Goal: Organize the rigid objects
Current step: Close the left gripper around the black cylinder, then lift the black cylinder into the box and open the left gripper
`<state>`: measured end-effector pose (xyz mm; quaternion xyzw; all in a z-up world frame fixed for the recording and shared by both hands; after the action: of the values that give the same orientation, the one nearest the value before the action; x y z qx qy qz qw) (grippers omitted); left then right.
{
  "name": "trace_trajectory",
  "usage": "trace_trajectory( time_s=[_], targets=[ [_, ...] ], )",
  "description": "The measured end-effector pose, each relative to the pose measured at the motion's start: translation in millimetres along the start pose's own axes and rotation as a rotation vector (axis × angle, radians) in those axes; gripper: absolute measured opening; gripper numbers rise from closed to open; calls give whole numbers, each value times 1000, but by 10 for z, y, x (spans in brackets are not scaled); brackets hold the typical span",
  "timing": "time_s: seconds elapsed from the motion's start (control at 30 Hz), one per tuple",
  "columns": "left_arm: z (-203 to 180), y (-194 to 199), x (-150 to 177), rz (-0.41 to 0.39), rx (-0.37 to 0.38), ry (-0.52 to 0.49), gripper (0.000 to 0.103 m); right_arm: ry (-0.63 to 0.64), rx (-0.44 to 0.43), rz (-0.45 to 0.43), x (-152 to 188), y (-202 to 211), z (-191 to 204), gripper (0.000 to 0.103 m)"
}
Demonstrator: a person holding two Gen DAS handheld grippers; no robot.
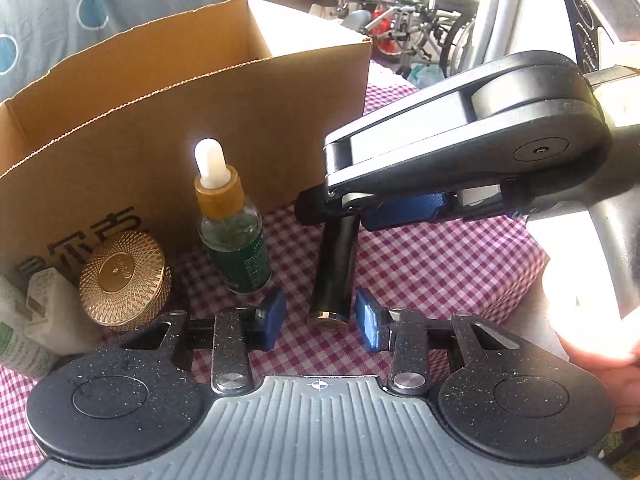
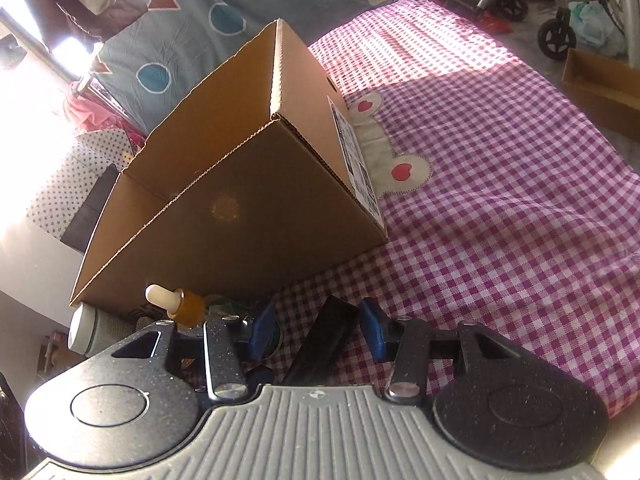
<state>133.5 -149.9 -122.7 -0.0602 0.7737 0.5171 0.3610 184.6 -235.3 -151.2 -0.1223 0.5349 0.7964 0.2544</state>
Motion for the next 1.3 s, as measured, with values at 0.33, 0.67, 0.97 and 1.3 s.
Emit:
trace_trajectory(
  time_s=[0.33,0.67,0.97,1.3],
  targets=[
    [-106,111,121,3,18,-20,21,75,41,-2,191,-15,59,30],
    [-181,278,349,49,22,-66,26,49,1,31,504,132,91,27],
    [-153,268,297,26,-18,-62,23,16,-32,19,509,169,121,27],
    [-201,695,176,-75,-39,-82,21,31,-95,-46,573,664,326,24]
  ],
)
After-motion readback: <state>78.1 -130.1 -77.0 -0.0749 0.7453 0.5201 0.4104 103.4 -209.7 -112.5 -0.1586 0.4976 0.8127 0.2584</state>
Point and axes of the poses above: each gripper's, at about its wrist camera, not at the fingertips, and y roughly against the way its jaws point, z to its left, x to its underside, the point moved 10 cm from there along -y, roughly the way its jaws point, and after that the axes turned 13 degrees about x, right-handed, at the moved point
